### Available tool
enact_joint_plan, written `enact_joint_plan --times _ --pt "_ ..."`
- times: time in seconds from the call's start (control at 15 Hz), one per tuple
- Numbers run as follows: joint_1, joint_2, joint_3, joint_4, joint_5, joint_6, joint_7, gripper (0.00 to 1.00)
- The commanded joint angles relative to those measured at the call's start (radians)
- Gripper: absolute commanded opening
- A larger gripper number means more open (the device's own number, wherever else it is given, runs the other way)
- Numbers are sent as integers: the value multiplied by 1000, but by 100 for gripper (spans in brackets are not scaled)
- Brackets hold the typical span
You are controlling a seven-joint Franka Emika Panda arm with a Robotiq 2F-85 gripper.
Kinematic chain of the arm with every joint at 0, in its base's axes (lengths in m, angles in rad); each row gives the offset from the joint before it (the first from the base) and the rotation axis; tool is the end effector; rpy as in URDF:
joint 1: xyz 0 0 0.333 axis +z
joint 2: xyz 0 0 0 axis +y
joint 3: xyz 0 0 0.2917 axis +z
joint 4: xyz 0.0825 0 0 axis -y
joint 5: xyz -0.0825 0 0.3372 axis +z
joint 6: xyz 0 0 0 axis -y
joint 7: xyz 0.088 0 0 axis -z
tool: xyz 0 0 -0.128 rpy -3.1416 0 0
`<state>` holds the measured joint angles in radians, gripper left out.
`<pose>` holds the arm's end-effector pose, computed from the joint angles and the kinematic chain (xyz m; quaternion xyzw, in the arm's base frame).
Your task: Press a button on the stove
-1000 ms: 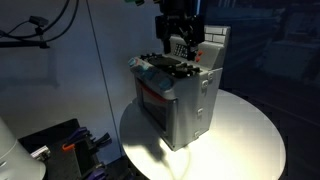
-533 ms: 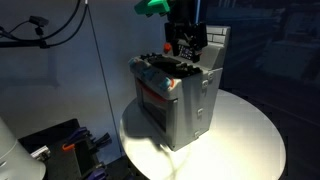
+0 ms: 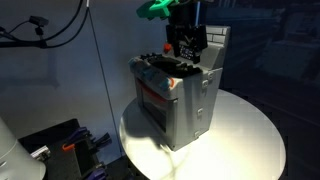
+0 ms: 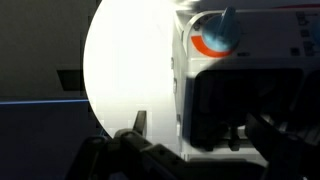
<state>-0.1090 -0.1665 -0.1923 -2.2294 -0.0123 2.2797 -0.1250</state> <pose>0.4605 -0.1458 0.4401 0.9906 -0.0845 0.1066 0.0120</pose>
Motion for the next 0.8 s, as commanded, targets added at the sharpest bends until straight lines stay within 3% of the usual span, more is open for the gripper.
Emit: enact_joint_plan --times 0.0,0.73 --pt "-12 27 10 18 17 2 16 100" --pt "-7 135 20 62 138 152 19 100"
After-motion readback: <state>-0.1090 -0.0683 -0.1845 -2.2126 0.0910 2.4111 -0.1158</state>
